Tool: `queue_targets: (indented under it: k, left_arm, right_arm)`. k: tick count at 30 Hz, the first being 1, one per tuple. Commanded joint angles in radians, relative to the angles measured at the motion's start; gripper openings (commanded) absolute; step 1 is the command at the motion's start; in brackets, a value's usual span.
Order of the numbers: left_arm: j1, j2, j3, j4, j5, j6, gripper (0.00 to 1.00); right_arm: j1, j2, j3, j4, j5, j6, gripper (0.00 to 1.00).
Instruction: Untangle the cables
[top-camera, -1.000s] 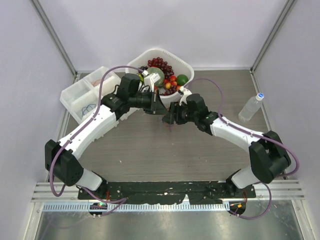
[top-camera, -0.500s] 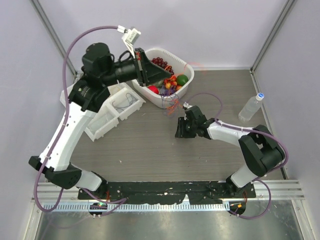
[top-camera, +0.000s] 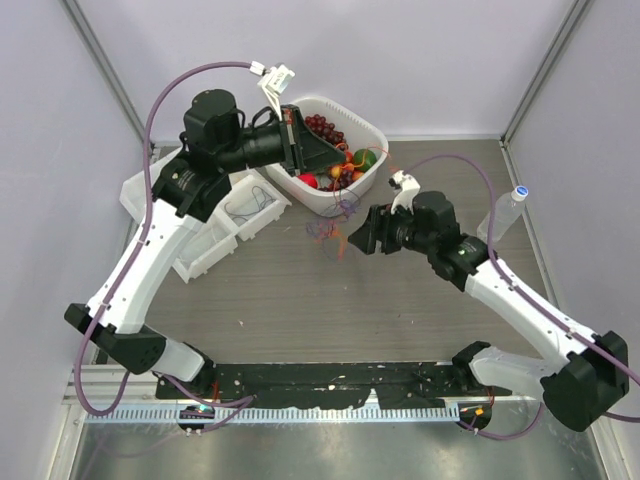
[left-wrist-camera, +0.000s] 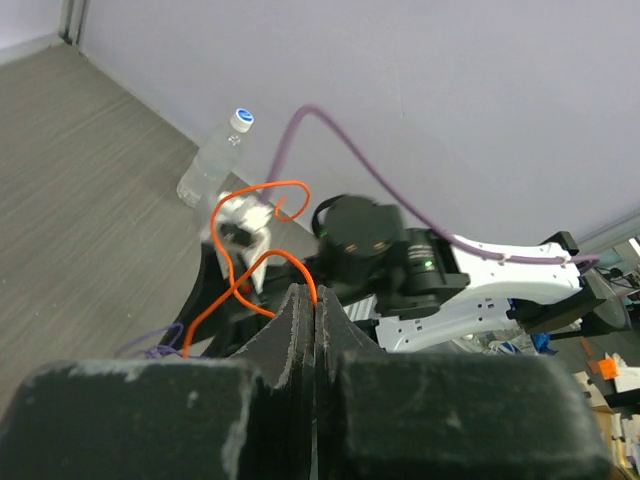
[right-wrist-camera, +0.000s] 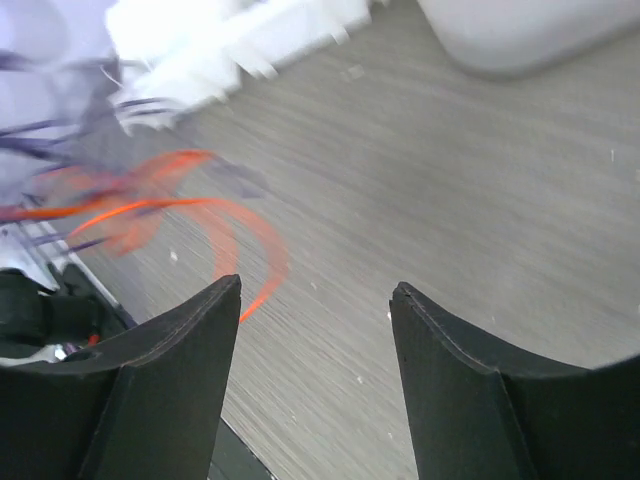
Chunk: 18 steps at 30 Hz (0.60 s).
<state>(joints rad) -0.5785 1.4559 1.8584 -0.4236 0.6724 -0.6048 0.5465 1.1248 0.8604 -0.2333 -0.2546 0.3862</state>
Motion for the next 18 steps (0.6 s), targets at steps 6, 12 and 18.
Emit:
queue_targets:
  k: [6,12,18]
  left_arm:
    - [-0.004,-0.019,-0.024,0.048,0.019,-0.039,0.0]
    - [-0.007,-0.023,-0.039,0.065,0.032,-0.056,0.0]
    - [-0.014,-0.022,-0.036,0.092,0.039,-0.076,0.0]
  right_arm:
    - [-0.005,-0.017,0.233,0.025,0.066,0.025,0.67]
    - [-0.011,0.001,0.317,0.04,0.08,0.036,0.67]
    - [-0.01,0.042,0.332,0.104,0.011,0.051,0.67]
